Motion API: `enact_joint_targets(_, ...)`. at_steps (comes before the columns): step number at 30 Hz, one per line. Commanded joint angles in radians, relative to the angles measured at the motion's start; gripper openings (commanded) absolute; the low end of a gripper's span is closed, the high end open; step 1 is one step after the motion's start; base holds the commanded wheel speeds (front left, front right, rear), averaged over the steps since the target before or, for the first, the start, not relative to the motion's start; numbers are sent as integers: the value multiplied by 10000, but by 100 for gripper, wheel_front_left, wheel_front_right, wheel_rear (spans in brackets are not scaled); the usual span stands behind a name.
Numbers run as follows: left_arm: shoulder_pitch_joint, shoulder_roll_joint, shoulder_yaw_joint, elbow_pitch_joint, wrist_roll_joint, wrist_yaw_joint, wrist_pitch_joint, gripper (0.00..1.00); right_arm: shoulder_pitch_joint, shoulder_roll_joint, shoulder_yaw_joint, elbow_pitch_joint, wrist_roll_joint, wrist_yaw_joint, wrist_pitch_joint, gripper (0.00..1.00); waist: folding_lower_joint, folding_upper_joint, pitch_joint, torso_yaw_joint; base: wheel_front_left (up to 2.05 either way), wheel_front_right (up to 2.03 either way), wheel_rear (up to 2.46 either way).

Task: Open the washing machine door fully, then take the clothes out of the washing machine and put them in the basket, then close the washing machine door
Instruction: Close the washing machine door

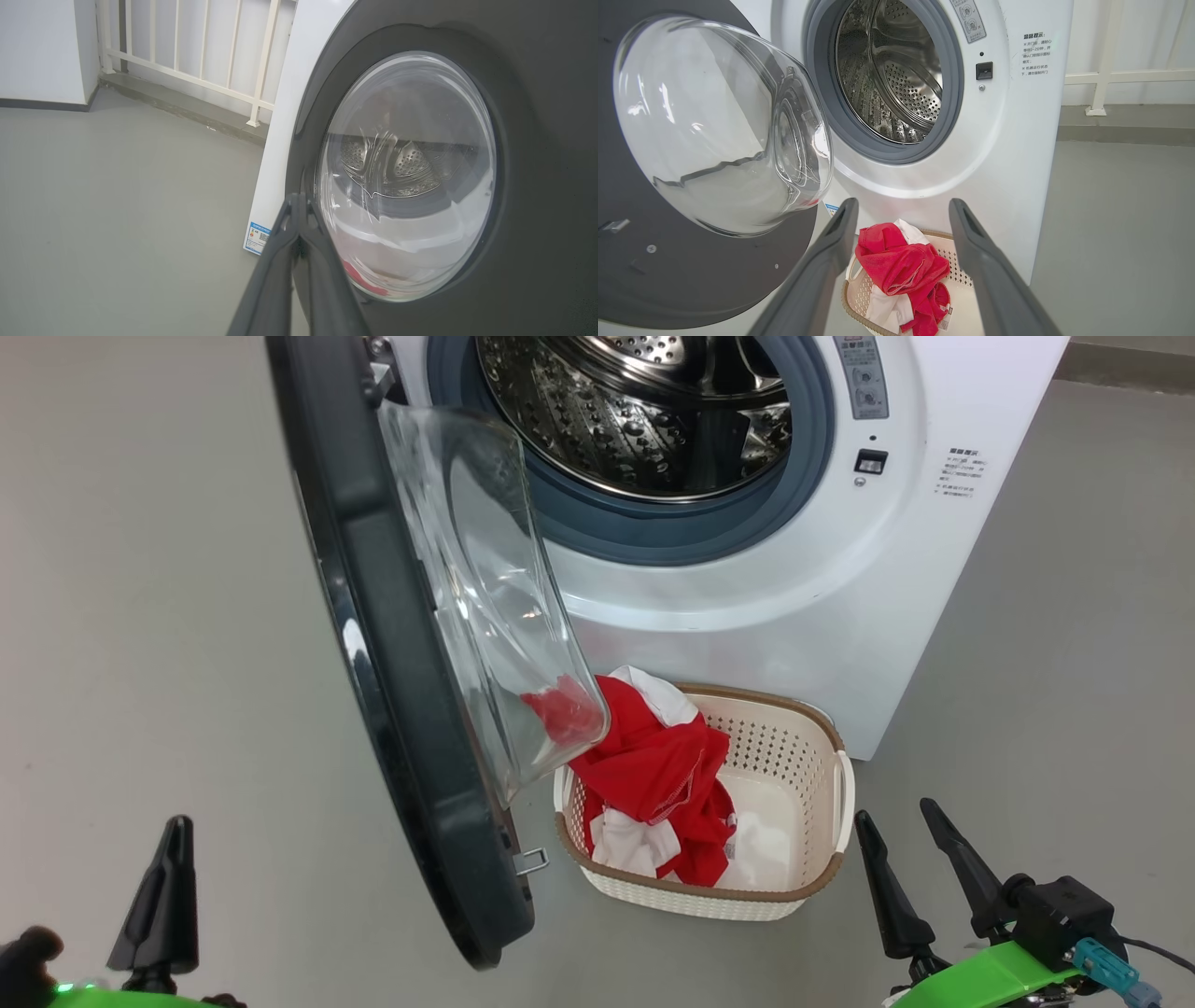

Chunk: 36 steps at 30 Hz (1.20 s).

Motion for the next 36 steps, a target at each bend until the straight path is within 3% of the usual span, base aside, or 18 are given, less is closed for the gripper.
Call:
enact_joint_targets(1,-541,495,132,-347,-310,-56,-122,0,-277,-26,228,-226,121,48,-65,100,0,0,8,-36,0,0,0)
enact_joint_targets(5,-725,779,-328,-441,-1350,-56,-122,0,-274,-26,240,-225,145,48,-65,100,0,0,19,-77,0,0,0)
enact_joint_targets(15,-1564,2441,-1365,-965,-6963,-56,-97,0,-271,-26,305,-207,184,48,-65,100,0,0,73,-222,0,0,0)
enact_joint_targets(18,-1744,2834,-1326,-1234,-8562,-56,438,0,-276,-26,321,-219,202,48,-65,100,0,0,122,-287,0,0,0)
enact_joint_targets(23,-1860,2973,-747,-1533,-10864,-56,2390,0,-329,-26,308,-253,190,48,-65,100,0,0,291,-385,0,0,0)
enact_joint_targets(30,-1792,2650,834,-1423,-12516,-56,5676,0,-433,-26,233,-272,151,48,-65,100,0,0,536,-514,0,0,0)
enact_joint_targets(36,-1788,2174,2037,-1276,-13162,-56,8554,0,-516,-26,205,-281,137,48,-65,100,0,0,707,-542,0,0,0)
